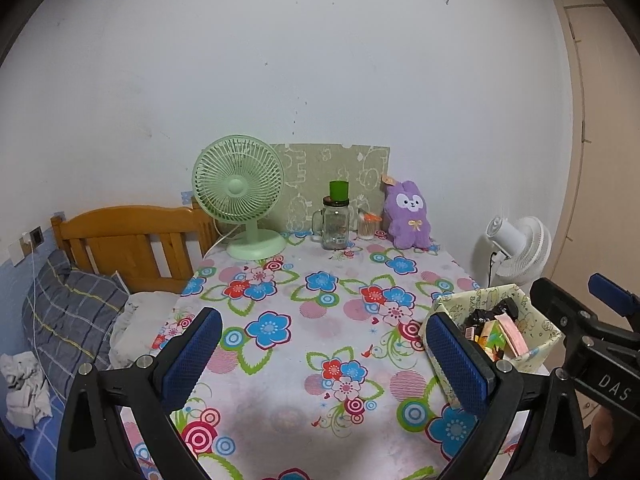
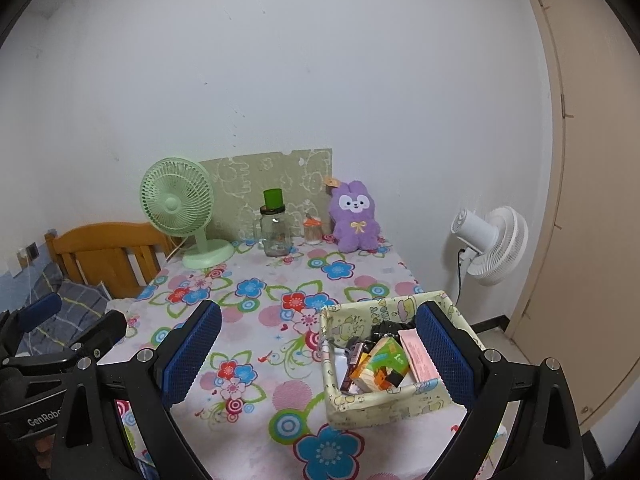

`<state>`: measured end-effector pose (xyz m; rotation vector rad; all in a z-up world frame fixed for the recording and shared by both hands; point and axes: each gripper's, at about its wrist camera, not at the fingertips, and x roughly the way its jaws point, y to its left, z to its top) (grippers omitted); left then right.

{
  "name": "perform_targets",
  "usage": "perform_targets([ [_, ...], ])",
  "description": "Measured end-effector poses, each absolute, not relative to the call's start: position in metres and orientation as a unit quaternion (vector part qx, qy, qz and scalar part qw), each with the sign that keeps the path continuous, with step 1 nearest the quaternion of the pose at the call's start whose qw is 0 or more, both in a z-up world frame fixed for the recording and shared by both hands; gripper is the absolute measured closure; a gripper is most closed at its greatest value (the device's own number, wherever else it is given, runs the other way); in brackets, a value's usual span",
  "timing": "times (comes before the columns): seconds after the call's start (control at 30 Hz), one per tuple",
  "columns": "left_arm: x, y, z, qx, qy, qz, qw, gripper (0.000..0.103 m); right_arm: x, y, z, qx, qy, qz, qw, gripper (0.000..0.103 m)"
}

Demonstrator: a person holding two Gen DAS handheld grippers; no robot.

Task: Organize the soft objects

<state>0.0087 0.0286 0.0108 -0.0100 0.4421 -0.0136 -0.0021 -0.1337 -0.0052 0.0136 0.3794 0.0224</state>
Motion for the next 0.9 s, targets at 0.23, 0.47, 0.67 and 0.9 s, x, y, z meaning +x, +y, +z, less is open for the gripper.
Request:
perform_targets([
  [0.23,0.0054,0.0283,0.0108,-0.006,0.216,-0.008,0.976,0.0,-0.0085,-0.1336,-0.0052,0.007,0.185,0.012,0.983,0.004],
  [0.47,0.0024,0.0283,0.0117,-0.005,0.216,-0.006,0.976,0.0,-0.0076,-0.1339,-0.0058,0.007,0.186,0.012,0.983,0.003],
  [0.67,0.0027,0.0283,0.0115,-0.004,0.216,-0.006,0.976,0.0,-0.0075,-0.1344,-0.0059,0.007,0.186,0.011,0.982,0.003],
  [0.9,0.0024,0.028,0.0116,-0.006,0.217,-0.008,0.976,0.0,-0.0074,-0.1347,-0.0057,0.008,0.187,0.012,0.982,0.003],
])
